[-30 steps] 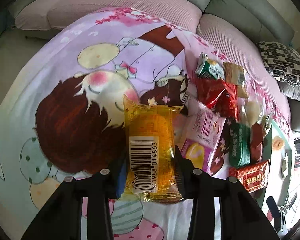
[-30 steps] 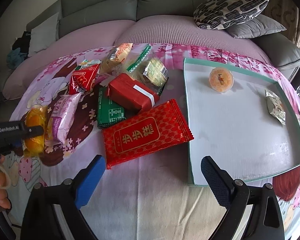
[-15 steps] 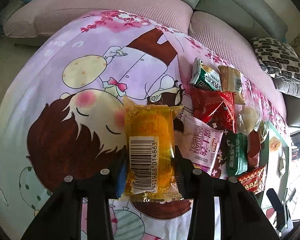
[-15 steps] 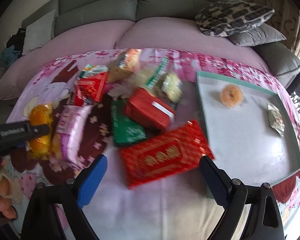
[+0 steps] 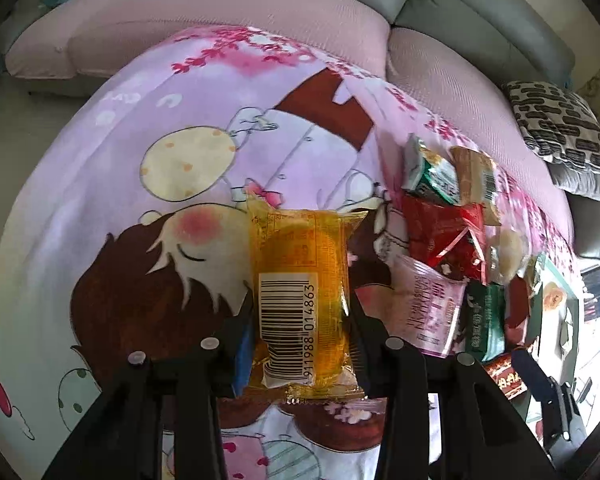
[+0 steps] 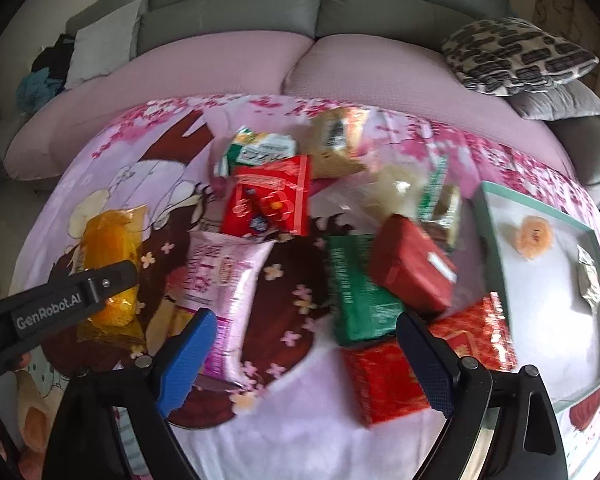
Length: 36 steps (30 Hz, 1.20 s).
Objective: Organize snacks
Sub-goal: 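Grasp the pink-purple packet with the right tool while the left tool holds the bread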
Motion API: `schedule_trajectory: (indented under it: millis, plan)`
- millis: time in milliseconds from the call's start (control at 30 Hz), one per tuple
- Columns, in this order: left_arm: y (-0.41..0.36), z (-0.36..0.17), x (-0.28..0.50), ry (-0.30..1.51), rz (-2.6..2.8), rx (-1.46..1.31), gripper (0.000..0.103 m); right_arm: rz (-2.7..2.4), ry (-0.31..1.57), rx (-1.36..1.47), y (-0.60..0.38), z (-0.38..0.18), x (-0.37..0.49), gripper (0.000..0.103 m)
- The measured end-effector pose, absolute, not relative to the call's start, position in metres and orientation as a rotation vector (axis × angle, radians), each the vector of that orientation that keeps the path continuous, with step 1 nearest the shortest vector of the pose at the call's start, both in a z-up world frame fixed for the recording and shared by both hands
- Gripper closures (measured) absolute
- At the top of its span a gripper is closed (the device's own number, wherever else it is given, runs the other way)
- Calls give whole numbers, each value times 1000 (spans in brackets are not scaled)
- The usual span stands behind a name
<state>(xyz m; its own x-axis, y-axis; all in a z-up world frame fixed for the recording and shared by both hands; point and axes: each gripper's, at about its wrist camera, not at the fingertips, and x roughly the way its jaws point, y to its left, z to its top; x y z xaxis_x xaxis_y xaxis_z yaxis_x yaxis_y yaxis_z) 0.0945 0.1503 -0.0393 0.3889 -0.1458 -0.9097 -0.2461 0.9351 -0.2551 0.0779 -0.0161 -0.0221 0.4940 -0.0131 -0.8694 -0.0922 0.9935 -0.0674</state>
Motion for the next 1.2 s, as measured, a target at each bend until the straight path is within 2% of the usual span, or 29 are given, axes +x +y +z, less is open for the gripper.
schedule_trajectory:
  millis: [367, 600, 700, 800, 900, 1033, 1200]
  plan:
    - [163, -43, 93, 1180, 105, -403, 61, 94, 1085, -140, 15, -43, 90, 12]
    - [164, -42, 92, 1181, 109, -402, 61, 90, 1104, -145, 17, -52, 94, 21]
    - [161, -42, 94, 1183, 111, -391, 61, 77, 1104, -142, 14, -52, 93, 26]
    - [159, -42, 96, 1185, 108, -386, 61, 73, 1107, -142, 12, -53, 93, 39]
    - [157, -42, 96, 1186, 106, -382, 61, 75, 1104, -132, 10, -52, 94, 40]
    - [156, -42, 96, 1188, 103, -378, 61, 75, 1105, -125, 8, -52, 93, 54]
    - [153, -41, 97, 1187, 97, -369, 61, 83, 1103, -113, 5, -50, 90, 59]
